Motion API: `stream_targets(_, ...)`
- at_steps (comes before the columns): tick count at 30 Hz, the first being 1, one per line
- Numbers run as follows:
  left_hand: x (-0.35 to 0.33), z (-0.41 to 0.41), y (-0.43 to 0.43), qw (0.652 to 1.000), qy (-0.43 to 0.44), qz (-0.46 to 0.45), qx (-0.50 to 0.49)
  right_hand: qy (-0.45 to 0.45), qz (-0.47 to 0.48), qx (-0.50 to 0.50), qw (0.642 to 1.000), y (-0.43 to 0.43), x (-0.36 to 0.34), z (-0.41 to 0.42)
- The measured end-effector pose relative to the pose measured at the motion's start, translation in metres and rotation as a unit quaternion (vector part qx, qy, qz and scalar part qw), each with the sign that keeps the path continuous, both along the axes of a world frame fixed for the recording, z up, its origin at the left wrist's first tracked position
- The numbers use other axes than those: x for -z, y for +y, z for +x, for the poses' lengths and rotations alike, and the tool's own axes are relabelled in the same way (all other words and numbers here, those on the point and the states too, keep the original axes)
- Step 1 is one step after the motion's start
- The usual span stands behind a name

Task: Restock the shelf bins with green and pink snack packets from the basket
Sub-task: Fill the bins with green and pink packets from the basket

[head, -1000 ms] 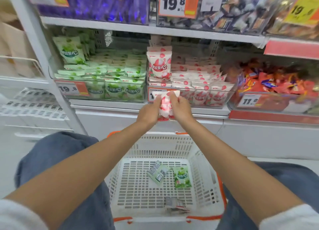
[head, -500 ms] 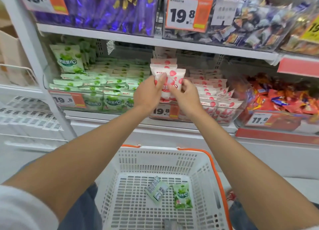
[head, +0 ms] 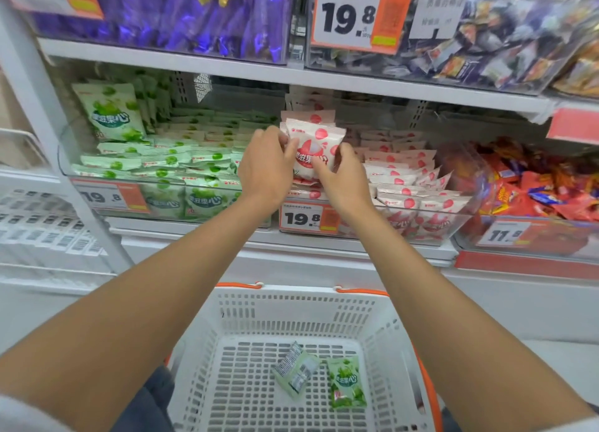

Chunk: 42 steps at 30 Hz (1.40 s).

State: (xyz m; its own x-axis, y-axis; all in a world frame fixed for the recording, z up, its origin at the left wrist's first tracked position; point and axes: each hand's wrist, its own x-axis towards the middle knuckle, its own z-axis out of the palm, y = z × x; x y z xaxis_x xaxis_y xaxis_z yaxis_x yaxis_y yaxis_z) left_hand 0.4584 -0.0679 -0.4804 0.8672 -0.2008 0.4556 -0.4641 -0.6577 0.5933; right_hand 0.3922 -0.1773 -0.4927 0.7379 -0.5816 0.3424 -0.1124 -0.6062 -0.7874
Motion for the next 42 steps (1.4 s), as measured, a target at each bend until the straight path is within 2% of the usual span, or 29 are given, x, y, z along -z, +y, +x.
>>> stream_targets(5,-0.001,0.0,0.006,1.0,0.018,0.005,-0.005,-0.046,0.06,0.031,0.997,0.005,-0.001,0.0)
stream_targets(7,0.0,-0.002,0.006,1.0,0.009,0.009,-0.002,-0.048,0.028,0.026,0.998,0.006,0.003,0.002)
stream_targets(11,0.007,-0.004,0.007,0.999,0.008,-0.051,0.006,-0.038,-0.02,0.026,0.999,0.013,0.013,0.0)
stream_targets(14,0.01,-0.003,0.009,0.998,0.009,-0.064,0.012,-0.039,-0.029,0.024,0.999,0.015,0.02,-0.002)
stream_targets(16,0.011,-0.005,0.01,0.997,0.006,-0.072,0.013,-0.06,-0.029,0.036,0.997,0.016,0.022,-0.006)
stream_targets(19,0.013,-0.017,0.015,0.997,-0.012,-0.069,0.025,-0.129,-0.088,0.082,0.984,0.019,0.023,-0.02)
stream_targets(21,0.019,-0.031,0.02,0.997,-0.01,-0.065,0.039,-0.136,-0.114,0.071,0.982,0.024,0.029,-0.035)
stream_targets(25,0.06,-0.065,0.038,0.994,0.069,-0.05,0.074,-0.051,-0.103,0.002,0.993,0.036,0.074,-0.073)
stream_targets(28,0.113,-0.082,0.06,0.977,0.185,0.041,0.097,0.115,-0.065,-0.049,0.99,0.042,0.132,-0.105)
stream_targets(30,0.149,-0.087,0.077,0.949,0.272,0.119,0.107,0.263,0.003,-0.092,0.96,0.042,0.175,-0.128)
stream_targets(31,0.167,-0.089,0.086,0.933,0.303,0.158,0.114,0.341,0.035,-0.111,0.933,0.042,0.197,-0.141)
stream_targets(33,0.196,-0.091,0.099,0.903,0.344,0.226,0.126,0.489,0.043,-0.142,0.859,0.038,0.243,-0.165)
stream_targets(35,0.217,-0.096,0.106,0.879,0.365,0.266,0.153,0.598,0.015,-0.167,0.784,0.036,0.285,-0.187)
stream_targets(37,0.232,-0.103,0.108,0.858,0.386,0.283,0.185,0.653,0.012,-0.215,0.726,0.037,0.315,-0.202)
stream_targets(42,0.265,-0.12,0.103,0.833,0.408,0.298,0.224,0.704,0.054,-0.26,0.658,0.054,0.347,-0.225)
